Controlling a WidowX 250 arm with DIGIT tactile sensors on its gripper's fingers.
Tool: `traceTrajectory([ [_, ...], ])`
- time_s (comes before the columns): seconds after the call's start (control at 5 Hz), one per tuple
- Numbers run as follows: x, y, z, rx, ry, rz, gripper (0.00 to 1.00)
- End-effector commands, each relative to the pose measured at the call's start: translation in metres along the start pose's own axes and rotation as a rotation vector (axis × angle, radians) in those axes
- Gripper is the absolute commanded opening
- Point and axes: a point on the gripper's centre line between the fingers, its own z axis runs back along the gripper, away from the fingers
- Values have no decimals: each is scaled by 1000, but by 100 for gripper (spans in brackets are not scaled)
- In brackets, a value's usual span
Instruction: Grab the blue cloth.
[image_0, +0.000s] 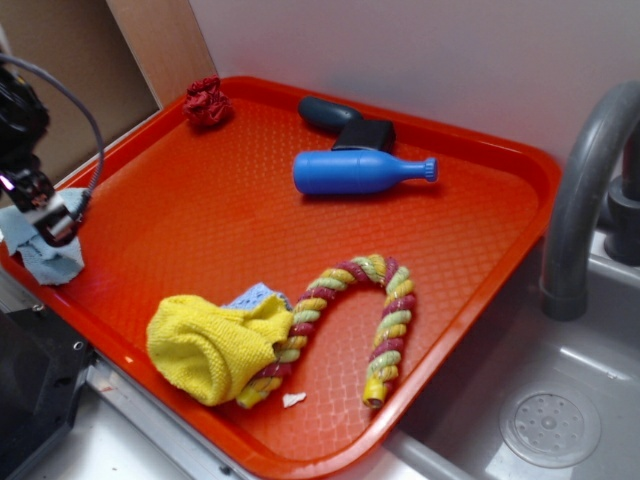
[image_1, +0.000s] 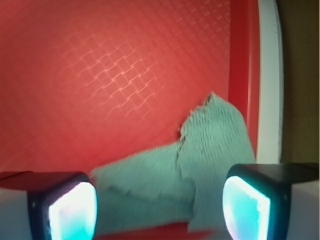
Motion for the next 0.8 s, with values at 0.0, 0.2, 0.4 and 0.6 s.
traceTrajectory([
  [0.0, -10, 7, -44, 54, 110, -20, 100],
  [0.2, -18, 0, -53, 59, 135, -35, 100],
  [0.4, -21, 0, -51, 52, 130, 1, 0],
  [0.6, -20, 5, -48, 68, 118, 18, 0],
])
